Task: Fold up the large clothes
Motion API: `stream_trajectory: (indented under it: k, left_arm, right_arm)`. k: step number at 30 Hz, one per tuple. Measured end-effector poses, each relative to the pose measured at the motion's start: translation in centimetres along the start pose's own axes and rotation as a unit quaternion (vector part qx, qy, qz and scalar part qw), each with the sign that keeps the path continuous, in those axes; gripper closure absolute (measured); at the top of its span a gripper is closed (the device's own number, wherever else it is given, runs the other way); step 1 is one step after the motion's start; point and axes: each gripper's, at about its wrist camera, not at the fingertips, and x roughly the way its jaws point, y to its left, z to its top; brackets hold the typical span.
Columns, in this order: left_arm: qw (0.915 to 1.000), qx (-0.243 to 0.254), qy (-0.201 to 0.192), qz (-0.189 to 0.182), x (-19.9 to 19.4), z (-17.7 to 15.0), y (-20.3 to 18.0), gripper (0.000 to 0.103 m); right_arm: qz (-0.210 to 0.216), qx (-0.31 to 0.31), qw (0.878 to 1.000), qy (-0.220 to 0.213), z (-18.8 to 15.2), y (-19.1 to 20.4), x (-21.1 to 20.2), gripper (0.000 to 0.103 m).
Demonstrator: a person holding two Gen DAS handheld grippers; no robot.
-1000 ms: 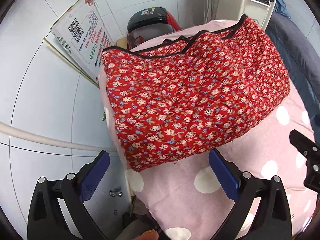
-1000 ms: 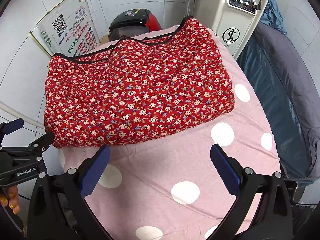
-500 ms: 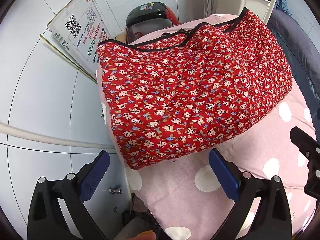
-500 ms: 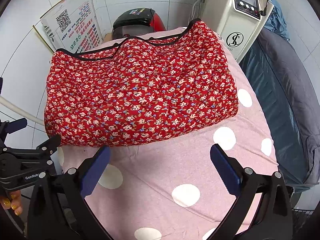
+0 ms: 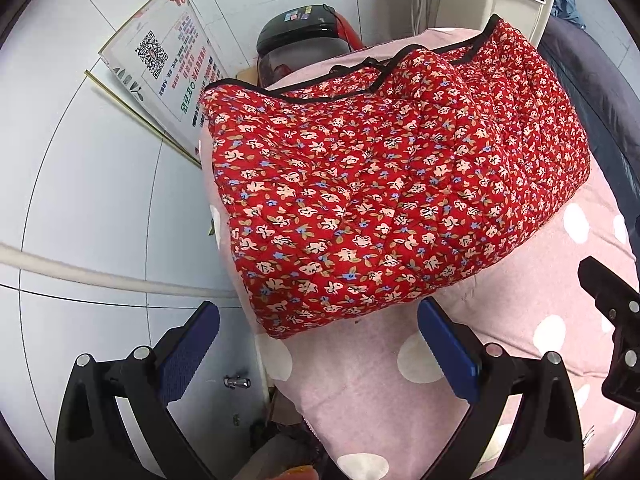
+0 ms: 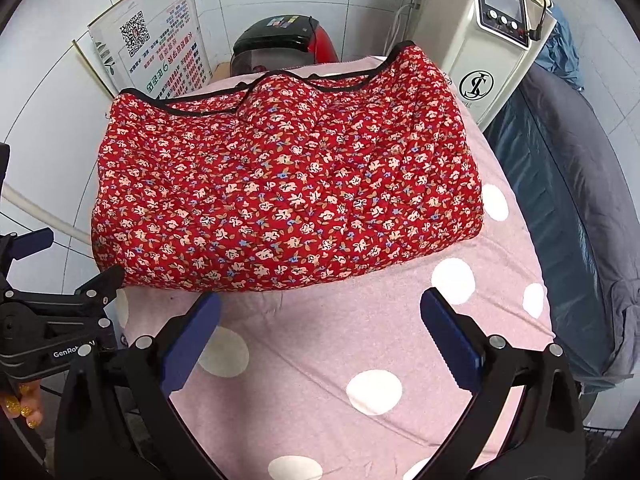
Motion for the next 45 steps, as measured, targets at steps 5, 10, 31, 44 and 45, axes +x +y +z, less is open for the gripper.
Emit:
stream_trajectory:
  k: [5,10,31,44,45]
  left_arm:
    - [1.0000,0.007,0.001,0.004,0.09,-0.07,-0.15,0.006]
    - [1.0000,0.005,0.004,0.001,0.19,-0.13,-0.04,0.006]
    - [0.9998,0.005,0.016,-0.005,0.88,-0.06,-0.15,0.006]
    - [0.9998,0.007,-0.012,-0.014,0.31,-0.27,-0.26,0.006]
    - [0.9998,0.007,-0.011,-0.011,0.31,-0.22,-0.26,0.006]
  right_arm:
    - [-0.002,-0.002,1.000,-0.001,0.11,0.26,-0.10,0.005]
    - [-0.001,-0.002,1.000,-0.001,0.15,0.34,-0.15,0.005]
    - [0.000,-0.004,1.000,-0.002,0.33,0.77,-0.12,0.005]
    - [-0.002,-0.002,1.000,-0.006,0.48,0.83,-0.17,0.005]
    - [-0.003,-0.001,1.000,-0.006,0.42,0.84,-0.18,0.005]
